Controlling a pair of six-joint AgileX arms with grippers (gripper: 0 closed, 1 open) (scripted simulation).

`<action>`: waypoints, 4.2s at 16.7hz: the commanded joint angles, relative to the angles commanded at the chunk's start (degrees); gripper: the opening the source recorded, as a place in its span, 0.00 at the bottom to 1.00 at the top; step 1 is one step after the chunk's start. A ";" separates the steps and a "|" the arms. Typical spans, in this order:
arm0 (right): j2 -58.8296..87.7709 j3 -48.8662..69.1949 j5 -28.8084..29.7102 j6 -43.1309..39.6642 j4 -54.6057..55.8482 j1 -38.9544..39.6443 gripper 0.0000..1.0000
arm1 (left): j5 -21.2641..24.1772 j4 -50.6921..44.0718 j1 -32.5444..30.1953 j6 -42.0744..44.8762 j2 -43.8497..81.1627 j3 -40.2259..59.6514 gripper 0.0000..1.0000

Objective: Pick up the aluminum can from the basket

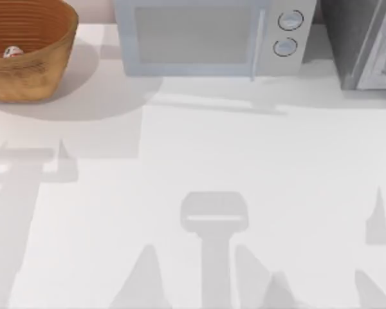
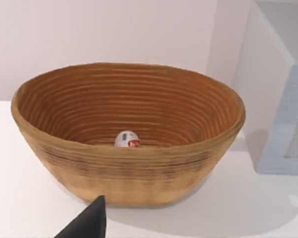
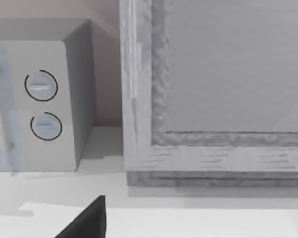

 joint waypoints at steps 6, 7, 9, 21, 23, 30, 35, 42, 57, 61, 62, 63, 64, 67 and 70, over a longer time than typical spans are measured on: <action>0.00 0.00 0.00 0.00 0.00 0.00 1.00 | 3.27 -16.25 1.18 -0.28 41.02 37.37 1.00; 0.00 0.00 0.00 0.00 0.00 0.00 1.00 | 3.81 -19.24 1.43 -0.17 47.64 43.40 1.00; 0.00 0.00 0.00 0.00 0.00 0.00 1.00 | 4.87 -25.23 1.94 0.20 59.93 54.81 1.00; 0.00 0.00 0.00 0.00 0.00 0.00 1.00 | 8.93 -54.34 5.25 5.76 108.75 106.32 1.00; 0.00 0.00 0.00 0.00 0.00 0.00 1.00 | 9.19 -57.05 5.69 6.73 112.22 111.03 1.00; 0.00 0.00 0.00 0.00 0.00 0.00 1.00 | 9.47 -60.10 6.24 7.97 116.08 116.61 1.00; 0.00 0.00 0.00 0.00 0.00 0.00 1.00 | 9.45 -59.64 5.75 7.69 116.17 116.67 1.00; 0.00 0.00 0.00 0.00 0.00 0.00 1.00 | 9.22 -52.71 5.03 6.80 120.86 114.25 1.00; 0.00 0.00 0.00 0.00 0.00 0.00 1.00 | 9.20 -51.95 4.95 6.71 121.36 113.99 0.25; 0.00 0.00 0.00 0.00 0.00 0.00 1.00 | 9.20 -51.95 4.95 6.71 121.36 113.99 0.00; 0.00 0.00 0.00 0.00 0.00 0.00 1.00 | 9.20 -51.95 4.95 6.71 121.36 113.99 0.00; 0.00 0.00 0.00 0.00 0.00 0.00 1.00 | 9.20 -51.95 4.95 6.71 121.36 113.99 0.00; 0.00 0.00 0.00 0.00 0.00 0.00 1.00 | 9.20 -51.95 4.95 6.71 121.36 113.99 0.00; 0.00 0.00 0.00 0.00 0.00 0.00 1.00 | 9.20 -51.95 4.95 6.71 121.36 113.99 0.00; 0.00 0.00 0.00 0.00 0.00 0.00 1.00 | 9.26 -52.03 5.04 6.77 119.54 114.56 0.00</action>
